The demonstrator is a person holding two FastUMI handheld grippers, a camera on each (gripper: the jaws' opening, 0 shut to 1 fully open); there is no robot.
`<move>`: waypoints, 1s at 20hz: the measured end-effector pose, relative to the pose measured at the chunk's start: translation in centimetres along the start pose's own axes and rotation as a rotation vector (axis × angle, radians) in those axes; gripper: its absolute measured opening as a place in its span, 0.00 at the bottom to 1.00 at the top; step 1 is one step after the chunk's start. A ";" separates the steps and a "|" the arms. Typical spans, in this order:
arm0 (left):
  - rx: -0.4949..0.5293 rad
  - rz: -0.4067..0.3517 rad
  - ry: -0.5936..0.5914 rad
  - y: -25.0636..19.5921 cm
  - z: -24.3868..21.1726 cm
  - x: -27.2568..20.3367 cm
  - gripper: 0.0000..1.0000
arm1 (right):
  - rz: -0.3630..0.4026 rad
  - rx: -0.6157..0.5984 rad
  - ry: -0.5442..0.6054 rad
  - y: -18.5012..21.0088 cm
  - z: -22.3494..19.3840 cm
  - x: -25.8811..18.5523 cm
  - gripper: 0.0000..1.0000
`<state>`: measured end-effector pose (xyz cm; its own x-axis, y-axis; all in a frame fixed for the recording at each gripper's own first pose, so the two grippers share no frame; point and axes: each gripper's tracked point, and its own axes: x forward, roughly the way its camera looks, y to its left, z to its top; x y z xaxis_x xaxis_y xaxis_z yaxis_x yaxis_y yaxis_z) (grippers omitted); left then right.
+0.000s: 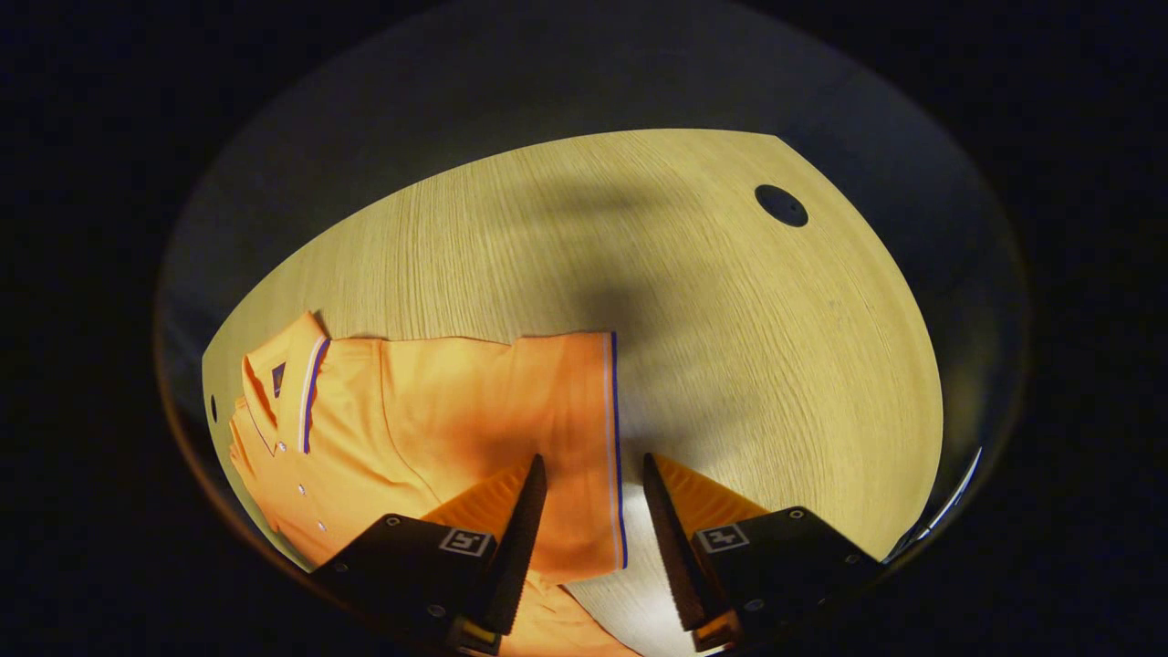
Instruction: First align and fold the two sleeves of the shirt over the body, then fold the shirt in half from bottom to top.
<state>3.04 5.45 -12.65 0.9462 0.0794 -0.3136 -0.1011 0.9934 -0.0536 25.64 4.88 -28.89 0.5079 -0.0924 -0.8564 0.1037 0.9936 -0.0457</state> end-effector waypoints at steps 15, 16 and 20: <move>-0.027 0.019 -0.023 2.4 0.5 -1.3 0.98 | 0.012 0.062 -0.055 0.6 0.3 -0.4 0.01; -0.029 0.017 -0.025 2.6 0.6 -1.2 0.98 | 0.017 0.059 -0.060 0.7 0.5 -0.5 0.00; -0.045 0.022 -0.021 3.0 0.2 -1.0 0.98 | 0.035 0.073 -0.076 0.8 1.0 -1.2 0.00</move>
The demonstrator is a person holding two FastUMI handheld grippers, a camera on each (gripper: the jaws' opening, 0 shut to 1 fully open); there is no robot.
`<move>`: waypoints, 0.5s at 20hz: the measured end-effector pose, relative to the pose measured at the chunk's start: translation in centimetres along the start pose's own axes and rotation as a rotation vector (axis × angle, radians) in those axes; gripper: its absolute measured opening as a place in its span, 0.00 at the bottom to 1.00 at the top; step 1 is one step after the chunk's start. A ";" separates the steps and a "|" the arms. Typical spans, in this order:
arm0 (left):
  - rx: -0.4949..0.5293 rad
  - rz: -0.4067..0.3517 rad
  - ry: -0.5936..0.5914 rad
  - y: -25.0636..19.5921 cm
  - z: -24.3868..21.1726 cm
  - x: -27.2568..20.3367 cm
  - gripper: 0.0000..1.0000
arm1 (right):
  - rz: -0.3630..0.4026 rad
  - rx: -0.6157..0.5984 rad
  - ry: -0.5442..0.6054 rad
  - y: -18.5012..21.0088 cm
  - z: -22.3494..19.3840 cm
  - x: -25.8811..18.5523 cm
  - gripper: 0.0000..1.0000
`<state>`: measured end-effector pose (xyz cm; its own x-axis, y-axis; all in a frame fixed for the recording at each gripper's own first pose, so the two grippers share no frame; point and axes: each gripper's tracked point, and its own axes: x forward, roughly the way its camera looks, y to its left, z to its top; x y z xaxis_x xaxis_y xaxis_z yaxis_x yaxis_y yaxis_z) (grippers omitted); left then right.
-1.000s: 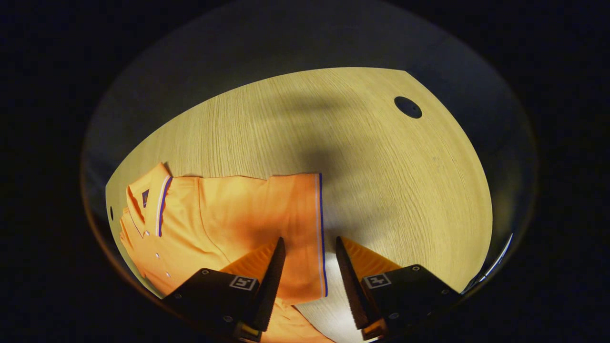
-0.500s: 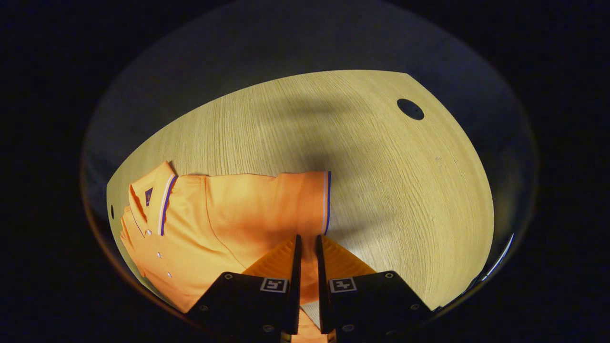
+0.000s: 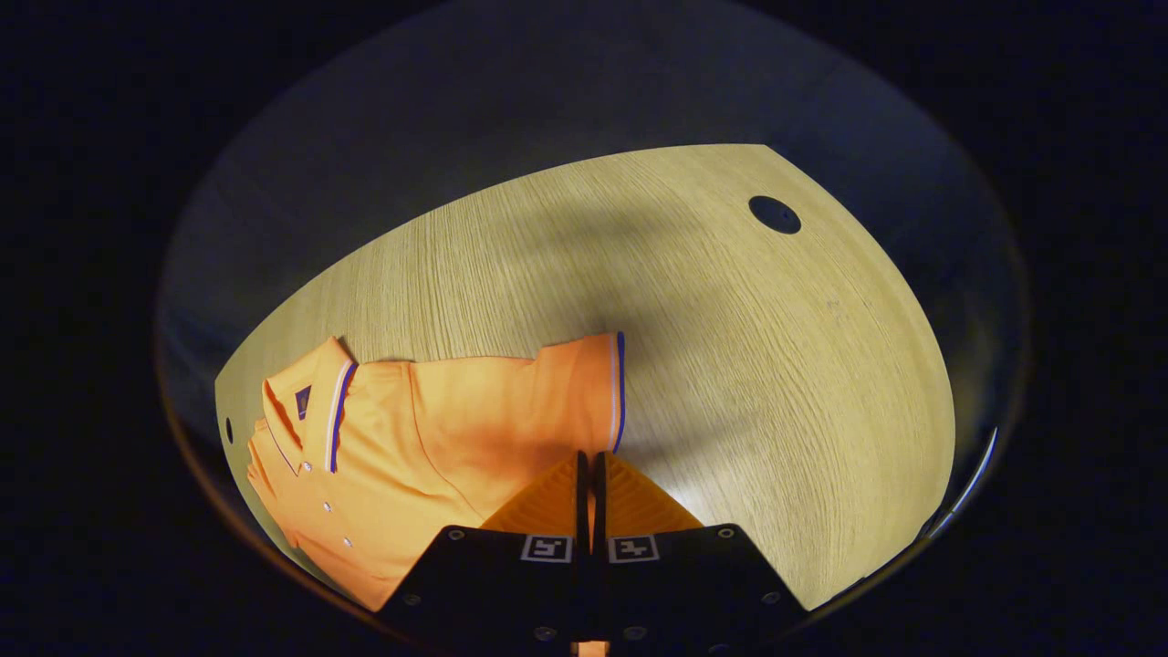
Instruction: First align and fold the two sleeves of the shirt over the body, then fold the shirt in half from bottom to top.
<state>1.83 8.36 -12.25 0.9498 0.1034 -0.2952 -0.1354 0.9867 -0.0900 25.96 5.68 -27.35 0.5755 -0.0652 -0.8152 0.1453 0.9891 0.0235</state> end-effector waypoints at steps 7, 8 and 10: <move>0.019 -0.044 -0.009 -0.2 0.9 -0.2 0.98 | 0.035 -0.013 -0.078 3.0 1.4 -4.9 0.00; 0.011 -0.047 -0.011 0.1 1.2 -0.2 0.98 | 0.049 -0.038 -0.094 4.6 1.5 -6.1 0.00; -0.010 -0.052 -0.016 0.9 1.6 -0.5 0.98 | 0.115 -0.087 -0.112 9.4 0.9 -8.4 0.00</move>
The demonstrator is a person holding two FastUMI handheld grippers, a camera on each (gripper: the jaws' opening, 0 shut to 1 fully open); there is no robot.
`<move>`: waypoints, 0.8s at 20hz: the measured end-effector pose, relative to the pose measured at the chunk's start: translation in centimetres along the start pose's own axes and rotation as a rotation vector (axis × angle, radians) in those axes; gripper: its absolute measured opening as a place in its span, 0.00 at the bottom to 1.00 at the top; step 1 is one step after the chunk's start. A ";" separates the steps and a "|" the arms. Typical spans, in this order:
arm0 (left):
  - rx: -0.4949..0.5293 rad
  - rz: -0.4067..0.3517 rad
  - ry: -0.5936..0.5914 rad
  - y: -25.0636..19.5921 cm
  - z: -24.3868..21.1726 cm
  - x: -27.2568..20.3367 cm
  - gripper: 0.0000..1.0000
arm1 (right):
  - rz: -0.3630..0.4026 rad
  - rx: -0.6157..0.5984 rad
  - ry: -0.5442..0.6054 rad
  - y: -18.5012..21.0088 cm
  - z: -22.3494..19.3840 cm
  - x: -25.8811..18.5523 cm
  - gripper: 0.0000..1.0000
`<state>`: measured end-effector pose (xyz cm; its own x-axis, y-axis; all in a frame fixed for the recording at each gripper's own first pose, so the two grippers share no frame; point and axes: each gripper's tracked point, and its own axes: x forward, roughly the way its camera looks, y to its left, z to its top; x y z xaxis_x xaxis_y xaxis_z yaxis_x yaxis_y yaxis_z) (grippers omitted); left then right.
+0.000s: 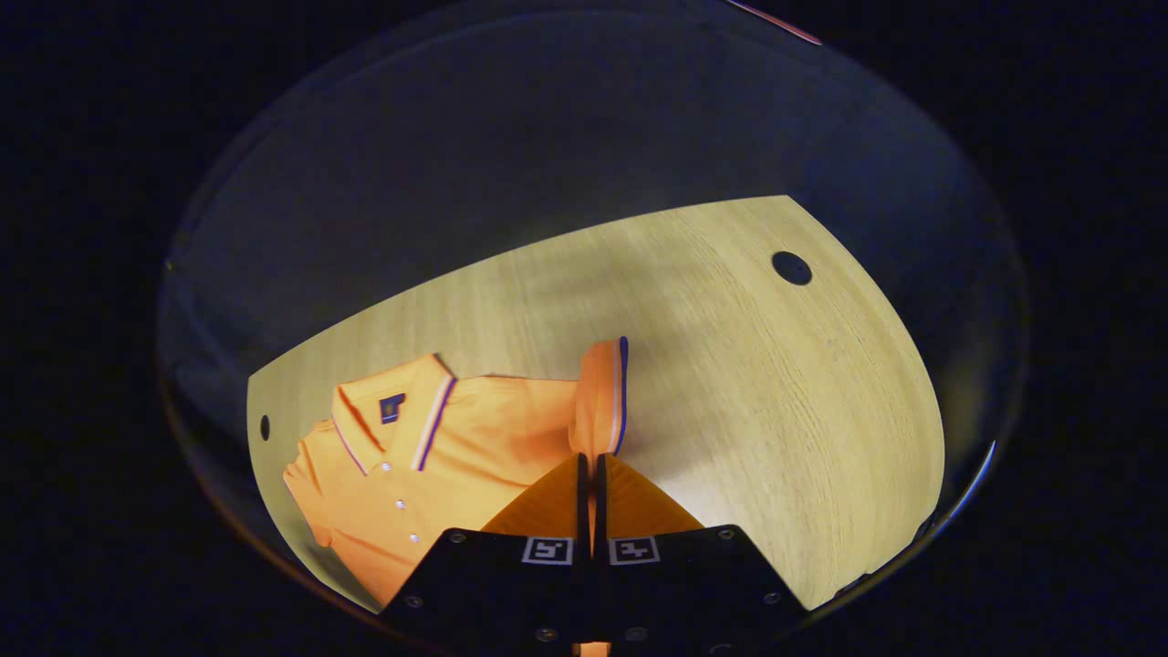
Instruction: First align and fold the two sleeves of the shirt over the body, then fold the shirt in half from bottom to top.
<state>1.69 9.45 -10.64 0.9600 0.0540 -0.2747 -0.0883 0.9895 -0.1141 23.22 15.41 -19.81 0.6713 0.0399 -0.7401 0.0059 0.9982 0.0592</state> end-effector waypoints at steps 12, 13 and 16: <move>-0.060 0.010 0.020 1.4 -1.0 -1.0 0.98 | 0.241 -0.225 -0.046 11.2 -1.5 -6.5 0.99; -0.067 0.010 0.035 1.2 -1.4 -0.7 0.98 | 0.242 -0.205 -0.047 10.4 -1.5 -6.7 0.99; -0.127 -0.030 0.137 -0.3 -2.6 1.5 0.98 | 0.251 -0.130 -0.053 7.5 -1.7 -7.0 0.99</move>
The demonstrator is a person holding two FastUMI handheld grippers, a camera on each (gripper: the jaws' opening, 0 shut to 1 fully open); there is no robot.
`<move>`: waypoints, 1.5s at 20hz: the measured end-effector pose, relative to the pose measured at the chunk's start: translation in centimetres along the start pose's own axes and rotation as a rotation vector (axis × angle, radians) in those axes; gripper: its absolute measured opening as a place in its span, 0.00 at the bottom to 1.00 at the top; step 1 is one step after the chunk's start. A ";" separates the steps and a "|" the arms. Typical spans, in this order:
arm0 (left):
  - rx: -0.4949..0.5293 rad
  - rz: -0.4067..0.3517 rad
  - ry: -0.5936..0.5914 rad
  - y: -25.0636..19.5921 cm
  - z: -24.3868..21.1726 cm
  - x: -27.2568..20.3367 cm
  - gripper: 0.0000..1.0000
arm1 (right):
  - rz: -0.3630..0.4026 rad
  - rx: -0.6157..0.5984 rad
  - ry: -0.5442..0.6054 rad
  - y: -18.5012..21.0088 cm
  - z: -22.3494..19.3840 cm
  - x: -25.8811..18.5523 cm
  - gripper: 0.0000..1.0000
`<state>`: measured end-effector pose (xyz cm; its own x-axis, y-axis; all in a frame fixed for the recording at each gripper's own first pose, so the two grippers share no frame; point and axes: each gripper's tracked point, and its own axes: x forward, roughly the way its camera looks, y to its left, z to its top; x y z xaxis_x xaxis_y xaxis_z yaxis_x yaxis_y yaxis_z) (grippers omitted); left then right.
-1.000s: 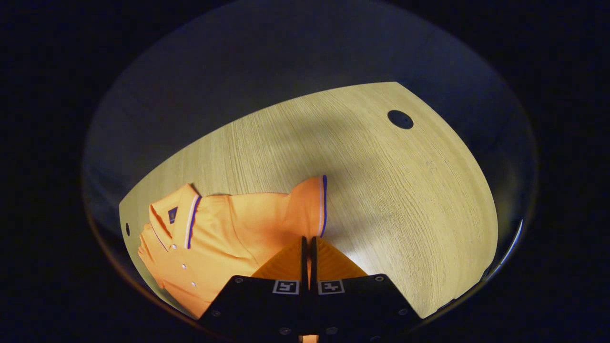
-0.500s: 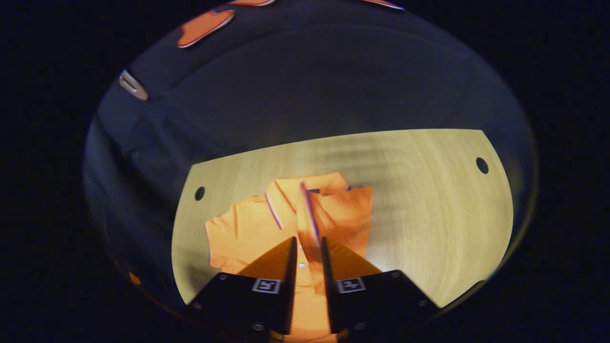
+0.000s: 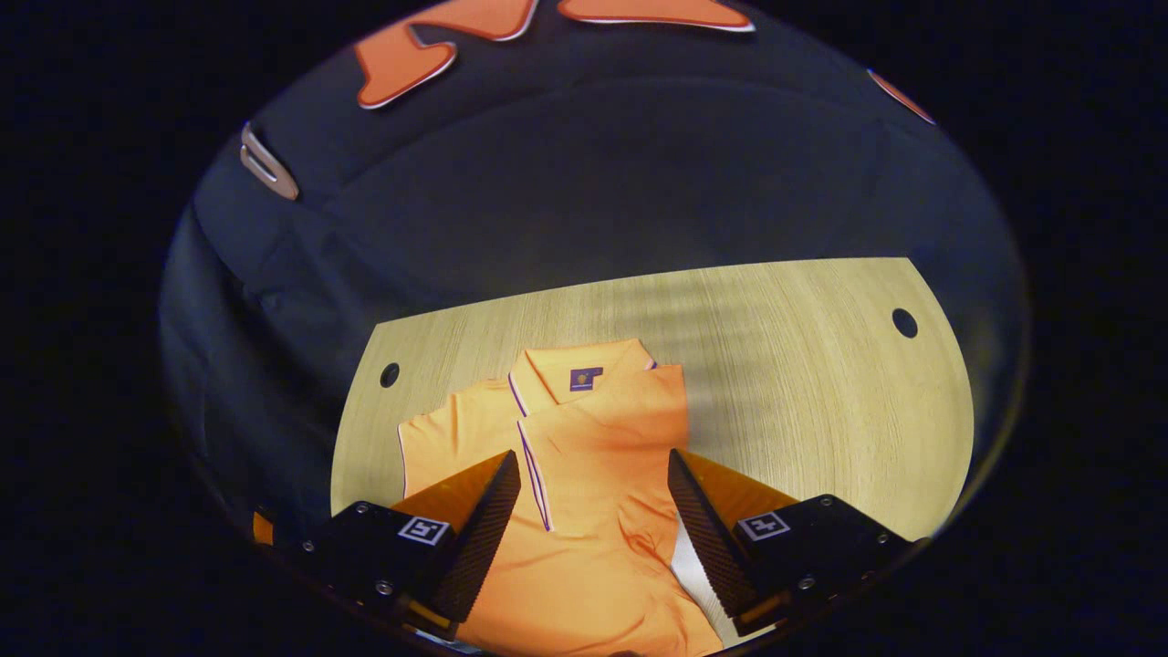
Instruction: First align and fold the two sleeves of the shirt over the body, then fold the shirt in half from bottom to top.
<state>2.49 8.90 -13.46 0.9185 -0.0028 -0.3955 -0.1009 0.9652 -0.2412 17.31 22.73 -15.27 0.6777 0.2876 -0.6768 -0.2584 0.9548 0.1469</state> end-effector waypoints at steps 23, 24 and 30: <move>0.112 0.117 0.753 -1.9 -10.1 25.6 0.98 | 0.114 0.126 0.028 -10.9 -4.4 -4.4 0.99; 0.124 0.133 0.759 -1.4 -10.3 25.9 0.98 | 0.111 0.125 0.029 -11.4 -4.7 -4.4 0.99; 0.166 0.203 0.800 0.8 -11.2 26.8 0.98 | 0.125 0.165 0.054 -12.6 -6.3 -4.2 0.99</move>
<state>22.71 6.61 -34.17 0.3342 0.0511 -0.9411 -0.1203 0.9927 0.0111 13.40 9.03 -18.83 0.6086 0.4047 -0.6825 -0.2193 0.9124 0.3455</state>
